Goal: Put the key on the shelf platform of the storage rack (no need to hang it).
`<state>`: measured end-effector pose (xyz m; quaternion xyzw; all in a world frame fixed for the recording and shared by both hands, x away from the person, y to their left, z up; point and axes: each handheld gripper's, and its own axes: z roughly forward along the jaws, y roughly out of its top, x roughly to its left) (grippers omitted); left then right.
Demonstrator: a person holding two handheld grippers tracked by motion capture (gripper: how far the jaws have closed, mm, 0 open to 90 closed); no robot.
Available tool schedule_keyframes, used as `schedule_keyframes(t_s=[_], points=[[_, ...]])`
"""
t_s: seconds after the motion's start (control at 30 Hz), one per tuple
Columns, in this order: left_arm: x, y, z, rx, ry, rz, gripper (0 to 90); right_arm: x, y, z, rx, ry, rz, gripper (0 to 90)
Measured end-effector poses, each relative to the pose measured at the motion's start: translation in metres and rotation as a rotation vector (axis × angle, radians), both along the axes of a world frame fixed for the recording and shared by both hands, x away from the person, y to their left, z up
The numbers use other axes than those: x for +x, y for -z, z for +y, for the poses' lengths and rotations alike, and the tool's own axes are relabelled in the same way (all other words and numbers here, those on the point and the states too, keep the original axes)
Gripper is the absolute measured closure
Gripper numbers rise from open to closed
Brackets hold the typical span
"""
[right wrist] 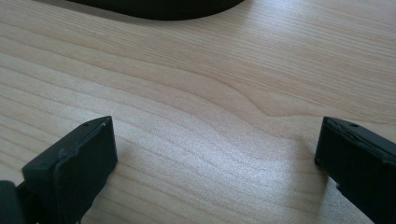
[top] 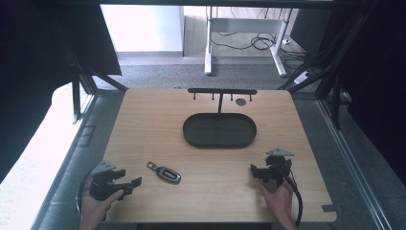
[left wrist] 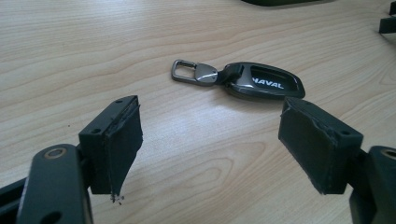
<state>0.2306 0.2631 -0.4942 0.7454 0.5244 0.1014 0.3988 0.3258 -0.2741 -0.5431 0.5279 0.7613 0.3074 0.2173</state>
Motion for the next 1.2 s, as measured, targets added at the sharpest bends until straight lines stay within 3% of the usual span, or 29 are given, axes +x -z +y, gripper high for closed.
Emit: schedule_keyframes(t_s=[0.2, 0.27, 0.37, 0.57, 0.77, 1.2], points=[[-0.002, 0.004, 0.004, -0.002, -0.008, 0.006, 21.9, 0.003, 0.0, 0.005, -0.001, 0.012, 0.001, 0.0], [-0.001, 0.005, 0.005, 0.002, -0.012, 0.01, 22.0, 0.0, -0.005, 0.003, -0.005, 0.009, 0.011, 13.4], [-0.001, 0.005, 0.002, 0.002, -0.007, 0.014, 22.0, -0.004, -0.008, 0.002, 0.004, -0.021, 0.026, 15.0], [-0.001, 0.005, 0.0, 0.003, 0.003, 0.012, 22.0, -0.018, -0.022, -0.002, 0.042, -0.073, -0.034, 21.0], [0.0, 0.006, 0.002, 0.0, -0.001, 0.012, 22.0, -0.022, -0.032, -0.002, 0.062, -0.123, -0.05, 21.4], [0.0, 0.006, 0.001, 0.004, 0.001, 0.014, 22.0, -0.028, -0.045, 0.002, 0.071, -0.155, -0.042, 21.6]])
